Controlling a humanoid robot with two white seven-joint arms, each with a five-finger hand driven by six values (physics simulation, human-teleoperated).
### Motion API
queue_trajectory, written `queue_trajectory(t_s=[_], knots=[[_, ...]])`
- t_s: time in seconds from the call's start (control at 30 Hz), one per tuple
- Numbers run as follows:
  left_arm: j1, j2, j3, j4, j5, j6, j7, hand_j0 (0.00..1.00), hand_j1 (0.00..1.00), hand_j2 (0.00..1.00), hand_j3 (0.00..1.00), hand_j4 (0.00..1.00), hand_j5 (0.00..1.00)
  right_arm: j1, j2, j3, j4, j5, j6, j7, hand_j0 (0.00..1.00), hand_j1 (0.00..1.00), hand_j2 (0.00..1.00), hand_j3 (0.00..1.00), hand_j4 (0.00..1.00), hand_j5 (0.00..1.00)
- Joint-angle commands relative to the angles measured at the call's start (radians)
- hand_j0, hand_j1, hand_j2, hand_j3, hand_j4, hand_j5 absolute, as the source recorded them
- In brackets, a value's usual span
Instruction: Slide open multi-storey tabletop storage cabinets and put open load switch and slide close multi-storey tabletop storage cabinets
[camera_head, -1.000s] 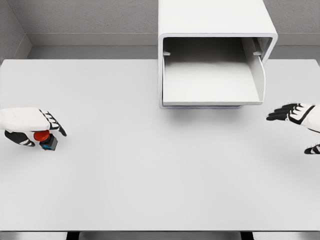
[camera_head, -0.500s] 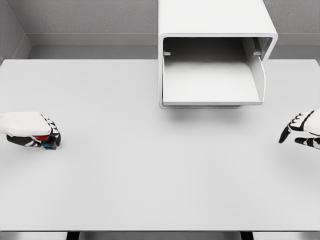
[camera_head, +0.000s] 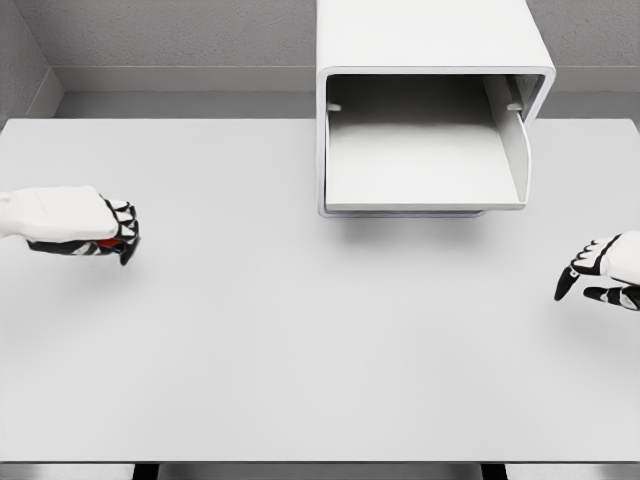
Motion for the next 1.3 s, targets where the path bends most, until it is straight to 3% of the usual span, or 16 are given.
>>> queue_trajectory(t_s=[0.0,0.23,0.43,0.73,1.0,1.07,1.27], knots=[[-0.001,-0.002,0.001,-0.024,0.045,0.003,0.001,0.33,0.33,0.33,0.33,0.33,0.33,0.000,0.000,0.001,0.000,-0.007,0.003,0.000,0.54,0.54,0.54,0.54,0.54,0.54],[-0.051,-0.024,0.003,-0.032,0.089,0.003,0.001,0.33,0.33,0.33,0.33,0.33,0.33,0.000,0.000,0.001,0.000,-0.007,0.003,0.000,0.56,0.56,0.56,0.56,0.56,0.56],[-0.143,-0.151,0.003,-0.032,0.132,0.003,0.001,0.33,0.33,0.33,0.33,0.33,0.33,0.002,-0.002,0.002,0.000,-0.005,0.003,0.000,0.56,0.56,0.56,0.56,0.56,0.56],[-0.230,-0.238,0.003,-0.030,0.243,0.003,0.001,0.33,0.33,0.33,0.33,0.33,0.33,0.000,-0.002,0.015,0.000,-0.005,0.003,0.000,0.56,0.56,0.56,0.56,0.56,0.56],[-0.297,-0.372,0.004,-0.021,0.269,0.003,0.001,0.34,0.34,0.34,0.34,0.34,0.34,-0.002,-0.002,0.028,0.000,-0.005,0.003,0.000,0.56,0.56,0.56,0.56,0.56,0.56],[-0.308,-0.441,0.003,0.004,0.260,0.003,0.001,0.34,0.34,0.34,0.34,0.34,0.34,-0.003,-0.002,0.028,0.000,-0.005,0.003,0.000,0.56,0.56,0.56,0.56,0.56,0.56],[-0.347,-0.606,-0.006,0.175,0.255,0.003,0.001,0.34,0.34,0.34,0.34,0.34,0.34,-0.009,-0.002,0.028,0.000,-0.005,0.003,0.000,0.56,0.56,0.56,0.56,0.56,0.56]])
